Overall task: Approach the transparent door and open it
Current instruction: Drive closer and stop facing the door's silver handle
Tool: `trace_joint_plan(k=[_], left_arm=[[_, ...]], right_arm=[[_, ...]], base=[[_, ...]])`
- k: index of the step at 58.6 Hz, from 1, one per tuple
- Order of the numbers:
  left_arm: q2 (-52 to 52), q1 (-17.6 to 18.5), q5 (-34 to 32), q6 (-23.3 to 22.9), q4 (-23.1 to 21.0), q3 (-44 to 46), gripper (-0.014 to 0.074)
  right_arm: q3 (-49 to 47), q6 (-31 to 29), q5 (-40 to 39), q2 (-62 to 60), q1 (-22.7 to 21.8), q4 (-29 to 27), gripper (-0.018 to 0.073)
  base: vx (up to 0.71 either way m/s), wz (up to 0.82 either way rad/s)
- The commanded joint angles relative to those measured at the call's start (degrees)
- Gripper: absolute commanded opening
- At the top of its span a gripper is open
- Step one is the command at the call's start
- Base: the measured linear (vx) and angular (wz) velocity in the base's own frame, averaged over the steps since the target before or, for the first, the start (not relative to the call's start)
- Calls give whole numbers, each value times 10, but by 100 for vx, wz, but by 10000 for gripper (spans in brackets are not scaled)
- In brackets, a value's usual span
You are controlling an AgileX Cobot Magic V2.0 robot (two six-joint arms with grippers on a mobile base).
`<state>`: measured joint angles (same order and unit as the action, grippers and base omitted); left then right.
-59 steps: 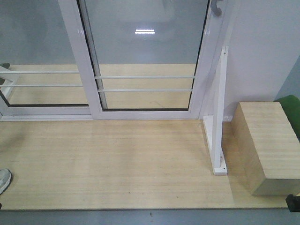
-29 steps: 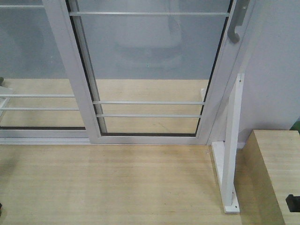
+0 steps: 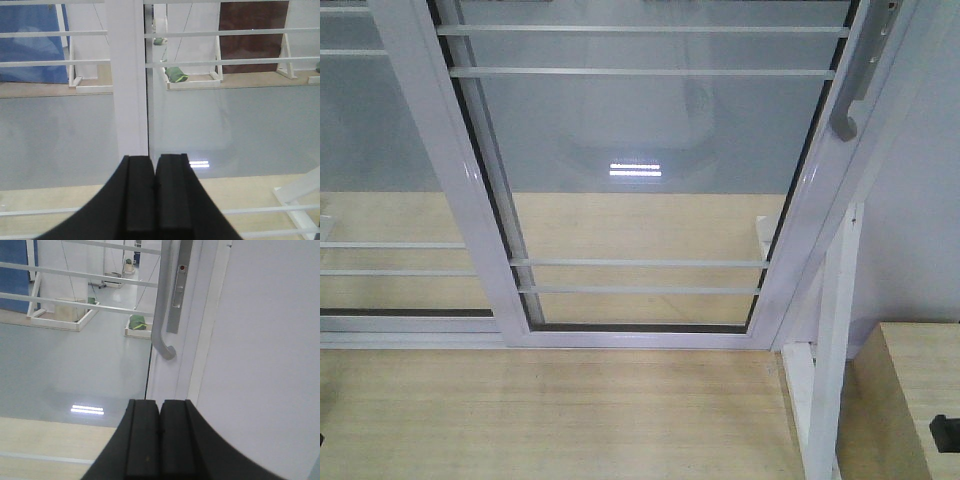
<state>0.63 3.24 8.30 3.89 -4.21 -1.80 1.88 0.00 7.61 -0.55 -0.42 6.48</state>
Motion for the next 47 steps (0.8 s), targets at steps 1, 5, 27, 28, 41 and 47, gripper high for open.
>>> trace_joint_plan(k=[1, 5, 27, 28, 41, 47], left_arm=[[2, 2, -46, -3, -6, -8, -6], [2, 2, -46, -3, -6, -8, -6], [3, 1, -44, -3, -6, -8, -6], [5, 0, -43, -3, -6, -8, -6], [-15, 7, -46, -3, -6, -7, -6], [-19, 6, -43, -3, -6, -7, -6]], right_arm=[[1, -4, -49, -9, -3, 4, -6], [1, -4, -49, -9, -3, 4, -6], [1, -4, -48, -9, -2, 4, -6], [1, -4, -48, -9, -1, 4, -6], [1, -4, -57, 11, 3, 4, -6], [1, -4, -51, 15, 4, 4, -6]], base=[[20, -1], [19, -2], [15, -2], [14, -2], [-1, -1], [-1, 5]])
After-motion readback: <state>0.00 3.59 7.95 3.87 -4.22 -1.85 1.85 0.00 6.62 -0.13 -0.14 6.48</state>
